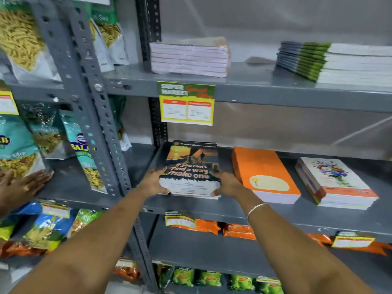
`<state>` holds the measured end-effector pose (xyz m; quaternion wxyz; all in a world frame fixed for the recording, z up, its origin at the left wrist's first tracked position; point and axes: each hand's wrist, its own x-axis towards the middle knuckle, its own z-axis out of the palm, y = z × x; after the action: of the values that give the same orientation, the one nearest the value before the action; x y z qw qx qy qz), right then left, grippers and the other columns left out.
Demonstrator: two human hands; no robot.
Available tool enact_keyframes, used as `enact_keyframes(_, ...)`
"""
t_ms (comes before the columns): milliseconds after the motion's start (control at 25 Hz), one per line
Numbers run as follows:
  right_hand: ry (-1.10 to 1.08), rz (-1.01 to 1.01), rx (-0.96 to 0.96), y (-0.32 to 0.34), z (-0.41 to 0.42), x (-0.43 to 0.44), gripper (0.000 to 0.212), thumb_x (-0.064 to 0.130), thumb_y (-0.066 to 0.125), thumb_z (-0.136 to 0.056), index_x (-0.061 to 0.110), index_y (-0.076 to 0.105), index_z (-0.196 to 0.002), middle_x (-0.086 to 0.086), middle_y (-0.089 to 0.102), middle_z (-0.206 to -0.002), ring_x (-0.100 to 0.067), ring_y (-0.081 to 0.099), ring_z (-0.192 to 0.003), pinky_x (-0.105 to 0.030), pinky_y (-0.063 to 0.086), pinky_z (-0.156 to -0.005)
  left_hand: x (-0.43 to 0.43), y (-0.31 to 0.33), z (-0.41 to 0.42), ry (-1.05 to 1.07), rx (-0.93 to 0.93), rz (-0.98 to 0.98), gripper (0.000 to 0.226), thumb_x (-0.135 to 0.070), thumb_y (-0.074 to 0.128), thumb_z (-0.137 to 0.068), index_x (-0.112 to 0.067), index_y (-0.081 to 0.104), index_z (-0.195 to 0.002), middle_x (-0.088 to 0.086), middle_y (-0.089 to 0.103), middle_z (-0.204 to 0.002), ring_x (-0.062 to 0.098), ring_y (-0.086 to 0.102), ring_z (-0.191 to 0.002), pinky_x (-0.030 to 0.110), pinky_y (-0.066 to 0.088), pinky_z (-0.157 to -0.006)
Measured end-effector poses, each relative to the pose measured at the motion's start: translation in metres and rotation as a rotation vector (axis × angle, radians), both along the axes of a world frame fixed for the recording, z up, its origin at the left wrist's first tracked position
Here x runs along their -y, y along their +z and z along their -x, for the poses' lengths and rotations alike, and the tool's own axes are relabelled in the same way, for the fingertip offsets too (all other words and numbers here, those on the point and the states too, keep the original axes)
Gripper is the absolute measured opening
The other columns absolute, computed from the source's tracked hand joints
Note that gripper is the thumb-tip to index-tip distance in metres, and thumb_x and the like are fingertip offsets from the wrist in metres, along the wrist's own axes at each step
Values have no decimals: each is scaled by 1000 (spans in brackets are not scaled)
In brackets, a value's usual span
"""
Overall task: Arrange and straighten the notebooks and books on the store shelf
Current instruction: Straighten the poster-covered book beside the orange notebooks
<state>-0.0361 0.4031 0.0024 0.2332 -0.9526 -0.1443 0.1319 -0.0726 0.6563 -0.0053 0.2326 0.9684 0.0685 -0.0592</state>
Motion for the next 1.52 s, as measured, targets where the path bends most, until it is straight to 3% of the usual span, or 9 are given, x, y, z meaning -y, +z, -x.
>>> enact_keyframes(80, -24, 69, -41, -7, 2, -13, 88, 19, 79, -73, 15, 31, -147, -15, 32, -152, -31, 33, -139, -33, 29, -113, -19, -1, -3, -70, -48, 44, 93, -11, 81, -69, -9, 30, -147, 13, 33, -153, 26, 34, -140, 28, 28, -112)
enact_keyframes(200, -104, 119, -43, -12, 5, -19, 83, 24, 78, -74, 15, 35, -145, -13, 39, -149, -30, 39, -135, -33, 33, -111, -25, -4, -8, -102, -51, 152, 69, 5, 76, -70, 5, 49, -133, 21, 53, -137, 30, 51, -126, 33, 41, -104)
enact_keyframes(280, -168, 98, -32, -12, 4, -22, 77, 27, 78, -75, 11, 42, -141, -12, 46, -145, -29, 44, -132, -32, 36, -109, -27, -6, -13, -102, -28, 162, 50, 7, 74, -71, 10, 60, -119, 25, 63, -124, 33, 59, -115, 38, 48, -95)
enact_keyframes(400, -236, 95, -23, -12, 3, -25, 72, 30, 78, -73, 8, 49, -136, -12, 53, -139, -30, 49, -127, -33, 40, -106, -27, -5, -17, -104, 5, 96, 39, 0, 75, -72, 7, 66, -110, 21, 70, -113, 31, 66, -105, 33, 51, -81)
enact_keyframes(560, -294, 79, -18, -12, 2, -27, 66, 29, 79, -73, 8, 54, -131, -12, 59, -132, -29, 57, -118, -31, 45, -97, -26, -7, -21, -95, 24, 30, 42, -8, 78, -72, 2, 67, -111, 17, 71, -113, 28, 66, -104, 37, 54, -89)
enact_keyframes(720, -328, 46, -14, -13, 1, -28, 61, 25, 79, -74, 9, 57, -128, -10, 61, -130, -29, 60, -114, -30, 47, -93, -26, -9, -20, -49, 41, 16, 52, -11, 78, -72, -3, 63, -121, 14, 70, -117, 25, 65, -107, 32, 52, -91)
enact_keyframes(920, -345, 44, -37, -11, 1, -29, 55, 20, 79, -74, 6, 58, -124, -11, 64, -124, -29, 63, -107, -27, 47, -82, -25, -6, -18, -25, 27, 40, 48, -11, 81, -69, -1, 67, -114, 16, 71, -114, 25, 67, -103, 34, 54, -91)
enact_keyframes(1200, -347, -11, -27, -15, 3, -26, 51, 16, 80, -72, 7, 60, -118, -12, 66, -120, -32, 63, -107, -36, 52, -92, -20, -7, -16, 5, 20, 115, 46, -4, 79, -69, 3, 67, -113, 18, 71, -114, 27, 67, -104, 36, 54, -94)
enact_keyframes(1520, -340, -47, -15, -18, 5, -22, 49, 14, 79, -73, 7, 63, -119, -11, 66, -122, -32, 64, -108, -35, 53, -94, -21, -11, -17, -2, 0, 139, 51, -3, 78, -70, 3, 63, -118, 19, 69, -118, 27, 66, -107, 39, 52, -98)
